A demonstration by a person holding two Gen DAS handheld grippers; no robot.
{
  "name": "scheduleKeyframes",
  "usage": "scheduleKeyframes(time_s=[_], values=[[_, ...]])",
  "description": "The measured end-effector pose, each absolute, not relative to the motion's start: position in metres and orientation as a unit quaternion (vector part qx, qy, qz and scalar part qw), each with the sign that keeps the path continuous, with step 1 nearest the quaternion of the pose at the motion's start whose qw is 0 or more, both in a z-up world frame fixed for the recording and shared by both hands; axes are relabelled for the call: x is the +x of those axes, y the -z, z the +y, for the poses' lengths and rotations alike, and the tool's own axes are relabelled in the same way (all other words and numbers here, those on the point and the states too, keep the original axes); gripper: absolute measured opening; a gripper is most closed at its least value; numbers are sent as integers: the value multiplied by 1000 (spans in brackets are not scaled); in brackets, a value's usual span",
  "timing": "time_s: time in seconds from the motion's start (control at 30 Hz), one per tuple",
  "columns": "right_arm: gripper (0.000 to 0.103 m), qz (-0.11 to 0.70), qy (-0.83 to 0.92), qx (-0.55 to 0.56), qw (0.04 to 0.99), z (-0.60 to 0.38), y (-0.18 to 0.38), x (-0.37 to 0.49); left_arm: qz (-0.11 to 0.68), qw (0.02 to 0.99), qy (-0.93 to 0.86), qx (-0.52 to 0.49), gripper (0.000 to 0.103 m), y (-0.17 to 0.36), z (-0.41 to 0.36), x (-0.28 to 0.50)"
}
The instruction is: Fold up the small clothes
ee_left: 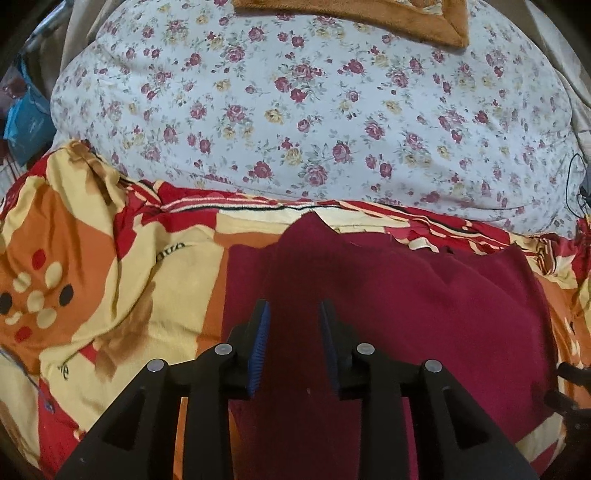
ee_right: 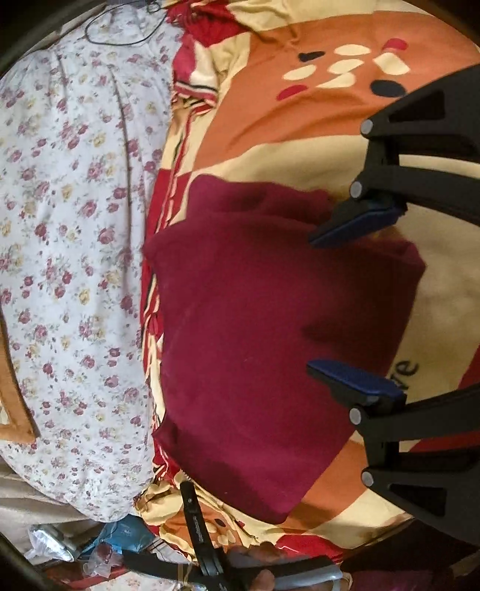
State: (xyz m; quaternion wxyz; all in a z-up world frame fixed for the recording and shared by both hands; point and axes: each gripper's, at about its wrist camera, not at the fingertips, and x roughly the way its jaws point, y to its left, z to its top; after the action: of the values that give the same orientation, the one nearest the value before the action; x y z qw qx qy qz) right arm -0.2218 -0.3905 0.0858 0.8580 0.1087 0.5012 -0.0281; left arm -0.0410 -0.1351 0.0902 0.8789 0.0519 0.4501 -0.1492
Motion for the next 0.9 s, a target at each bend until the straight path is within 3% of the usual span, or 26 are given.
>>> scheduleKeyframes(time_s=[0.2, 0.3, 0.63, 0.9], values=[[67, 537, 41, 111, 835, -397, -55, -222, 454, 878, 145, 47, 19, -90, -131, -58], [67, 527, 42, 130, 839, -401, -58, -226, 464, 872, 154, 29, 26, -88, -125, -67], [68, 487, 24, 116, 865, -378, -98, -223, 457, 877, 135, 56, 26, -83, -122, -87], [70, 502, 20, 92, 860, -360, -74, -192, 455, 880, 117, 72, 26, -73, -115, -91]])
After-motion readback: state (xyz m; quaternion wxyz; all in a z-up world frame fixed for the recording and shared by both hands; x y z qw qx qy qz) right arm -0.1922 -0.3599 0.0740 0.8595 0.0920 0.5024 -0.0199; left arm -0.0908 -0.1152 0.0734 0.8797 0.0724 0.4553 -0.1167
